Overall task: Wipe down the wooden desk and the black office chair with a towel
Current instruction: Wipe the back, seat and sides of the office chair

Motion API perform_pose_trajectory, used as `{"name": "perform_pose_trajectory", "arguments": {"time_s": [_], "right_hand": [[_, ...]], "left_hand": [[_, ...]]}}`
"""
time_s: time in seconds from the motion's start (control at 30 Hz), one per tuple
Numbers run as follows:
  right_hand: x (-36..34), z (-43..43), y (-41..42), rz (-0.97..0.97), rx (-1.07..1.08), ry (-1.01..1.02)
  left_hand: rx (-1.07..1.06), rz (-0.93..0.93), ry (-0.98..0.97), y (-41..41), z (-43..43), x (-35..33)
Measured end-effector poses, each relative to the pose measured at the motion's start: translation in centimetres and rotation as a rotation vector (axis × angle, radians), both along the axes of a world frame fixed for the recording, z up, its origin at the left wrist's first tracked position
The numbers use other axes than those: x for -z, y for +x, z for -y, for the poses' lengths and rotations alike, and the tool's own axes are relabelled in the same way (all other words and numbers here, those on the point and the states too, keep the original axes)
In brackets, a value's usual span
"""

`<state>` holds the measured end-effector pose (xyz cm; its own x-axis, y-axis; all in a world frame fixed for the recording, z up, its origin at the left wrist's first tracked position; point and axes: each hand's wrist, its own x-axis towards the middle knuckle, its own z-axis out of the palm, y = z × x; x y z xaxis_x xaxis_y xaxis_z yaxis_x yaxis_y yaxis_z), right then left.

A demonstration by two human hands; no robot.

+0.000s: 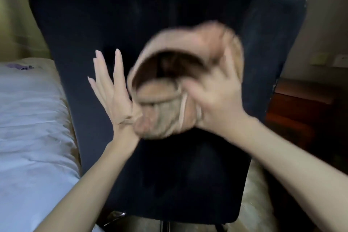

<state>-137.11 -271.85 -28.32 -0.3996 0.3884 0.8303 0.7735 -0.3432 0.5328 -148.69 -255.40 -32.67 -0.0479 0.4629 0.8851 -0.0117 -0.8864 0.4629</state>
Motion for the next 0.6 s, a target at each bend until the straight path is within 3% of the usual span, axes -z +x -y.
{"name": "perform_pose_trajectory", "arguments": {"time_s": [0.13,0.27,0.33,0.4,0.5,0.6], "right_hand": [[12.2,-0.3,1.6,-0.104,-0.145,-0.177],[21.1,2.4,2.8,-0.011,-0.005,-0.572],[22.0,3.6,3.0,0.042,0.016,-0.635],[19.6,4.2,2.5,0.036,-0.057,-0.549],[10.3,4.8,1.6,-0.058,-0.191,-0.206],[-0.9,6.2,1.4,0.213,-0.091,0.082]], "left_hand": [[0.03,0.012,0.054,1.1,0.4,1.6],[0.004,-0.052,0.263,2.1,1.6,2.9],[0.011,-0.079,0.27,2.4,1.7,3.2],[0.008,-0.098,0.272,2.6,1.4,3.3],[-0.025,-0.112,0.289,3.0,1.1,3.3],[-0.02,-0.088,0.248,3.4,1.3,3.0]]}}
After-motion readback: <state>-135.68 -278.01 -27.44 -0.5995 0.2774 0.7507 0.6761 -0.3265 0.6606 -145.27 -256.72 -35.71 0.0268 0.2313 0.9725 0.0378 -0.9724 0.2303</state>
